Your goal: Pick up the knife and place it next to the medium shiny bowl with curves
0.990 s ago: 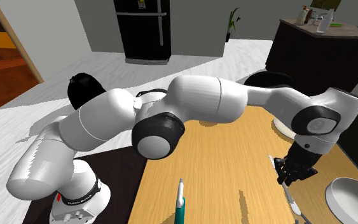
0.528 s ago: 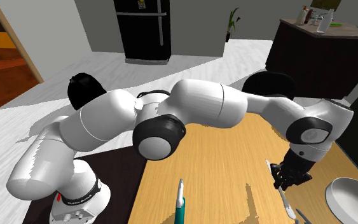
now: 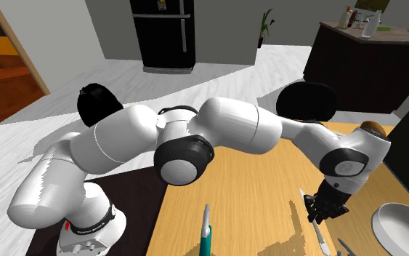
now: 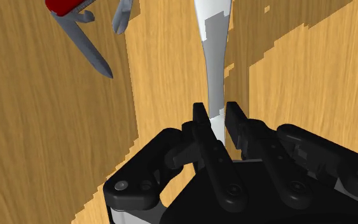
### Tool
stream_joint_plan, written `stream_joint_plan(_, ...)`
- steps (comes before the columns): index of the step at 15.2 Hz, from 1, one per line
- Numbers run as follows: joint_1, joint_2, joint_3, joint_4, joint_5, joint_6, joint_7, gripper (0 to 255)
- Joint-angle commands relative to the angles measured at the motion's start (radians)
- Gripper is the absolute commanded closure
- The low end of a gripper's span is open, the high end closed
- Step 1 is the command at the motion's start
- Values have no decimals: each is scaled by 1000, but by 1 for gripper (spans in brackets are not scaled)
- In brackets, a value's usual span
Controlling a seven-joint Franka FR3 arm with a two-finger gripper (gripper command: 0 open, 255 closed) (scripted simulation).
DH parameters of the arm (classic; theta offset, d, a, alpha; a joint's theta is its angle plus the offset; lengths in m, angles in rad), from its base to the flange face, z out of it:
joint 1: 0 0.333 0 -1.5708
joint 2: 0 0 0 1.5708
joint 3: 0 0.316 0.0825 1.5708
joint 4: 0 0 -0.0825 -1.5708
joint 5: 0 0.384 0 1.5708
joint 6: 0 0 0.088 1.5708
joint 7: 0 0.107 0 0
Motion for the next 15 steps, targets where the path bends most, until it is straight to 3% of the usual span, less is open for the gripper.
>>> stream_joint_plan(1, -1, 20, 1, 9, 1, 12, 2, 255)
stream_joint_plan(12, -2, 52, 2, 9, 1, 43, 7, 255)
stream_joint_plan(13, -2, 51, 2, 9, 1, 43, 7, 0)
stream_joint_plan(15, -2, 52, 2, 9, 1, 43, 7, 0)
